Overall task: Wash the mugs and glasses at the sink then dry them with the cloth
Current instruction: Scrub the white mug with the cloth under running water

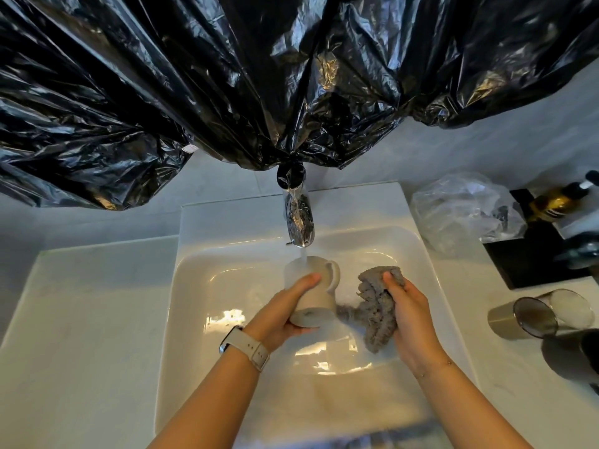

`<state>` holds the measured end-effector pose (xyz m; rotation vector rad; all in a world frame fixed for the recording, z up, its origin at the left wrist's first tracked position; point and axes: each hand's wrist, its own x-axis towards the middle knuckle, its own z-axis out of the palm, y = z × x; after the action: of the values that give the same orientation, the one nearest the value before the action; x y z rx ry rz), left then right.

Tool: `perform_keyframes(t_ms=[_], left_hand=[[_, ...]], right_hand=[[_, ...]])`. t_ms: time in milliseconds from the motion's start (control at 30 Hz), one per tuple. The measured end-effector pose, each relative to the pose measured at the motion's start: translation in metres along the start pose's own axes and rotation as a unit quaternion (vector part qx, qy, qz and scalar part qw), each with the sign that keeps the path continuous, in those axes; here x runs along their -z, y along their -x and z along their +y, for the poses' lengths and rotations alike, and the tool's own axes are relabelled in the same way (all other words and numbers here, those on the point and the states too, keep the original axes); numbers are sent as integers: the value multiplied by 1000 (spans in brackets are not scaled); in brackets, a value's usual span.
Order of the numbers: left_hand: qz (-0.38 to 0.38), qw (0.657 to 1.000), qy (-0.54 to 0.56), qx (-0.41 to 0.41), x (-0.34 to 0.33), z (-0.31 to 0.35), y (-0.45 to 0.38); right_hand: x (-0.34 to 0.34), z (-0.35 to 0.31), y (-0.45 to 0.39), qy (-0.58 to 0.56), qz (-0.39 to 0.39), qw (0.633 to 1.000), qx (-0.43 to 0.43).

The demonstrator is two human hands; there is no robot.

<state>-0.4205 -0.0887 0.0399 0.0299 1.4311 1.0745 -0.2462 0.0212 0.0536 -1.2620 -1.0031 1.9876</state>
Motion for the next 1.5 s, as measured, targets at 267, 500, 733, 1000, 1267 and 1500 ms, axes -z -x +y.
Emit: perform_keyframes(t_ms=[267, 500, 733, 1000, 1267, 1500], left_hand=[[71, 994, -20, -82, -23, 1, 5], [55, 985, -9, -164, -13, 2, 15], [37, 975, -57, -210, 14, 10, 9], [25, 928, -210, -306, 36, 28, 3], [169, 890, -236, -352, 14, 20, -9], [182, 947, -20, -262, 19, 16, -13]], right_hand=[[-34, 0, 6, 184, -79, 980, 22], [-44, -13, -11, 99, -134, 983, -76], [-54, -10, -19, -66, -181, 956, -220], [-42, 8, -24, -96, -202, 944, -242], [-59, 8, -28, 174, -145, 968, -106], [-53, 9, -30, -78, -221, 920, -314]])
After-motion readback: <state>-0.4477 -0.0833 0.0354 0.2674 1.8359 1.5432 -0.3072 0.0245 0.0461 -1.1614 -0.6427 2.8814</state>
